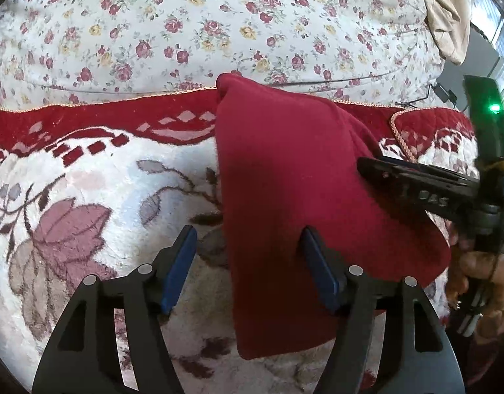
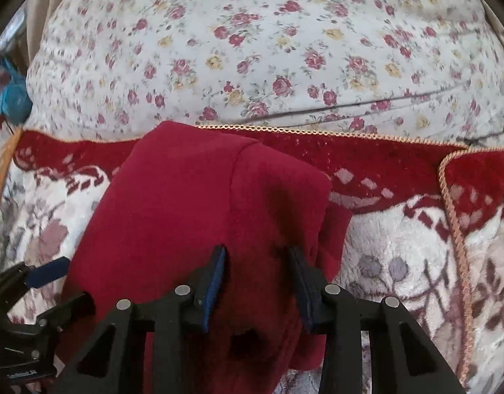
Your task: Fold small clothes
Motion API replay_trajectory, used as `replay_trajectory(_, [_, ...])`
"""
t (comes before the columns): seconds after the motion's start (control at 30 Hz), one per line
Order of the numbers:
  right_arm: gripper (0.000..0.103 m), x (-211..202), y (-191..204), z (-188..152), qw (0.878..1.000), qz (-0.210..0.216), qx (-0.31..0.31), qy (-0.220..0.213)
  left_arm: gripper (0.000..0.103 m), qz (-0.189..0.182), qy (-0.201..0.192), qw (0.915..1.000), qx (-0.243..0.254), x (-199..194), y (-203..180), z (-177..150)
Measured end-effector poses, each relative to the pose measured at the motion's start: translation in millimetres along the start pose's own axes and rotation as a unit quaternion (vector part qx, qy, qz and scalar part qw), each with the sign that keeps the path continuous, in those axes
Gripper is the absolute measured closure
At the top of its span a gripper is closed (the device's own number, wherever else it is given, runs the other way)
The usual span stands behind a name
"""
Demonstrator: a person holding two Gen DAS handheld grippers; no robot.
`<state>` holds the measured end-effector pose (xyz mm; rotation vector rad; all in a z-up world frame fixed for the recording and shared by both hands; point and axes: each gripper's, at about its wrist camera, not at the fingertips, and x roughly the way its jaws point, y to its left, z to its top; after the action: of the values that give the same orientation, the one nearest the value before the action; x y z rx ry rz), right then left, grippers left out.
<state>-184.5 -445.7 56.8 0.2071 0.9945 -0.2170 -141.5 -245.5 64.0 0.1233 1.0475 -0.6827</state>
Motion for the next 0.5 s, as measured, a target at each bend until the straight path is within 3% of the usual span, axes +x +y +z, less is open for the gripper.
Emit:
replay_trajectory(0.23, [0.062, -39, 10, -10, 0.999, 0.01, 0.016, -0.027, 0.036, 0.007, -0.001, 1.0, 0.004, -1, -4, -3])
replay_trajectory(0.37, [0.059, -18, 12, -29, 1.0, -0.018, -0.001, 0.02, 0.036, 0.005, 0.002, 1.0, 0.006, -1, -5, -7])
replay_trajectory(0.5, [0.059, -29, 4, -29, 0.999, 0.007, 0.028, 0.014, 0.036, 0.012, -0.004, 0.9999, 0.008, -2, -6, -9])
